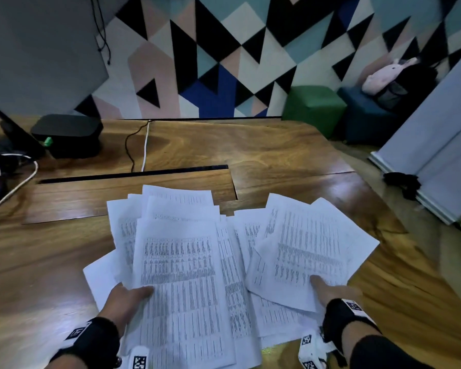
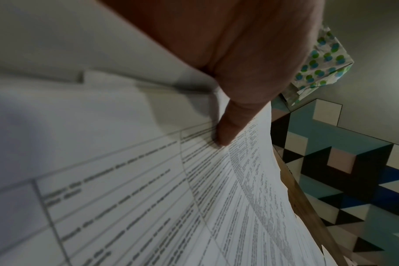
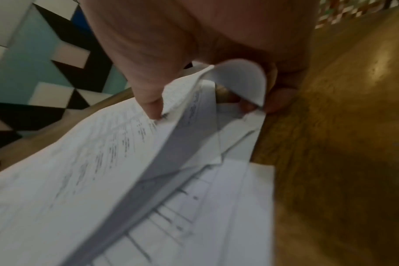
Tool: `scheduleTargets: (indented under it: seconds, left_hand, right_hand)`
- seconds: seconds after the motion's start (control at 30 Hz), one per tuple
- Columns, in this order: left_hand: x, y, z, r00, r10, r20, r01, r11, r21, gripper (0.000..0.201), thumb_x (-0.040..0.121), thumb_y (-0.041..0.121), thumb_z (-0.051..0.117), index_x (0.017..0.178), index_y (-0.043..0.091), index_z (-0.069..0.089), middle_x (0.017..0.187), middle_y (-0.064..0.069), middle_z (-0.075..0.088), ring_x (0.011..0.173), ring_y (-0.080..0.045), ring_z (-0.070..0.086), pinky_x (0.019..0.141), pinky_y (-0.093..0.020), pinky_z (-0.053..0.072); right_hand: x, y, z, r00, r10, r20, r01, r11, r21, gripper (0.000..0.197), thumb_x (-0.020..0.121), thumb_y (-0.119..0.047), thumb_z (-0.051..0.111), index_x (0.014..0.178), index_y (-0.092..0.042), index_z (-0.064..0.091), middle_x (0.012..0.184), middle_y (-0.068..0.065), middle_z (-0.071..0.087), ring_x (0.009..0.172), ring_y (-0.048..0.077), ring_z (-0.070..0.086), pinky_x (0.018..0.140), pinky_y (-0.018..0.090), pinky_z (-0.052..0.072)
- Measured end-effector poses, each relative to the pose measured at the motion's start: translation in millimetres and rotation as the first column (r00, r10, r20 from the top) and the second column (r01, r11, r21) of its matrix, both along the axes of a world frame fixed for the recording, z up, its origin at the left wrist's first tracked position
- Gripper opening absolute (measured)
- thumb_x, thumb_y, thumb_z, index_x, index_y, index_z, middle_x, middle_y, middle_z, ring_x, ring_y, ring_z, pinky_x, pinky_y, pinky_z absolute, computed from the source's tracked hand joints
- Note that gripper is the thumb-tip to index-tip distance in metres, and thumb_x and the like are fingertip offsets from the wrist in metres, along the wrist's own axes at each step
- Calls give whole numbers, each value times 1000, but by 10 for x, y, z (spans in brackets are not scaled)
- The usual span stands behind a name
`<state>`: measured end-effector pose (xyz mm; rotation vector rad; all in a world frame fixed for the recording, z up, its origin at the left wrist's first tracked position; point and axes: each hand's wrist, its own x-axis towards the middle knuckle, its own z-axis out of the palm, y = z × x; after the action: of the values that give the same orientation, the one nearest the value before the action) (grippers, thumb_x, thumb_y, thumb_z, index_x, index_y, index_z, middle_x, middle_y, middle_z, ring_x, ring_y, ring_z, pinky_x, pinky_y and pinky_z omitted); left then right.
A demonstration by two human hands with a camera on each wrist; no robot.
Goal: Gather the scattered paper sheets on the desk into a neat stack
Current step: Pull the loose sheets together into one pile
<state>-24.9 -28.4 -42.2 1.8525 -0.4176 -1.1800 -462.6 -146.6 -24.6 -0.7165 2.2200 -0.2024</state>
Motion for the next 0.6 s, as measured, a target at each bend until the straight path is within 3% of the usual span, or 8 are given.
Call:
scheduleTargets:
  seconds: [0.07, 0.13, 0.2, 0.23, 0.37, 0.5, 0.53, 0.6]
  left_hand:
    - [-10, -8, -21, 1000, -4, 8, 4, 1000, 3, 25, 80, -1, 71, 104, -5, 69, 97, -22, 76, 84, -38, 73, 80, -44, 57]
    - [-7, 0, -20, 1000, -10, 8, 10, 1000, 7, 23, 81, -2, 70, 104, -4, 69, 96, -21, 76, 85, -38, 73, 80, -42, 56]
    - [6, 10, -21, 1000, -18, 6, 18, 1000, 13, 23, 82, -2, 69, 105, -3, 69, 95, -20, 76, 86, -38, 73, 83, -44, 56]
    - [14, 15, -26, 1000, -24, 8, 24, 1000, 17, 24, 82, -1, 69, 106, -3, 69, 95, -19, 76, 86, -38, 73, 85, -47, 56]
    - [23, 50, -32, 1000, -21, 19, 21, 999, 27, 24, 82, -2, 69, 106, -5, 69, 95, -20, 76, 86, -38, 73, 85, -46, 56]
    - [-1, 71, 6, 1000, -11, 16, 11, 1000, 28, 24, 82, -3, 68, 106, -6, 69, 97, -22, 75, 87, -38, 72, 85, -45, 55]
    - [-4, 73, 11, 1000, -7, 17, 7, 1000, 29, 23, 82, -4, 68, 105, -6, 69, 96, -23, 75, 87, -39, 72, 86, -46, 55]
    - [-11, 76, 22, 1000, -3, 19, 2, 999, 32, 21, 83, -3, 68, 104, -5, 69, 96, -23, 75, 87, -39, 72, 87, -48, 55]
  right_hand:
    - [152, -54, 292, 998, -17, -54, 18, 999, 32, 121, 62, -80, 57, 145, 6, 35, 143, 23, 47, 123, 39, 54, 102, 49, 46]
    - [287, -153, 541, 995, 93, -40, -89, 992, 95, 85, 91, -59, 48, 145, 5, 36, 148, 22, 42, 132, 35, 46, 106, 39, 38]
    - [497, -234, 857, 966, 250, -60, -236, 955, 179, 63, 102, -39, 39, 147, 4, 33, 152, 19, 38, 137, 30, 42, 105, 32, 37]
    - [409, -361, 704, 940, 335, -64, -314, 923, 221, 57, 104, -33, 33, 150, 2, 28, 156, 16, 32, 141, 27, 37, 107, 29, 35]
    - [201, -497, 426, 716, 678, -170, -619, 727, 297, 51, 95, -34, 47, 143, -18, 44, 154, 3, 41, 135, 22, 47, 108, 27, 37]
    - [234, -497, 527, 456, 864, -214, -702, 497, 510, 35, 71, -37, 66, 100, -19, 60, 121, 4, 65, 105, 25, 64, 92, 24, 48]
    - [255, -491, 565, 428, 878, -215, -692, 471, 546, 37, 68, -38, 69, 99, -20, 61, 118, 5, 65, 103, 25, 64, 93, 26, 49]
    - [284, -500, 545, 430, 883, -190, -684, 456, 570, 51, 73, -39, 71, 118, -18, 60, 130, 8, 60, 115, 27, 60, 100, 31, 47]
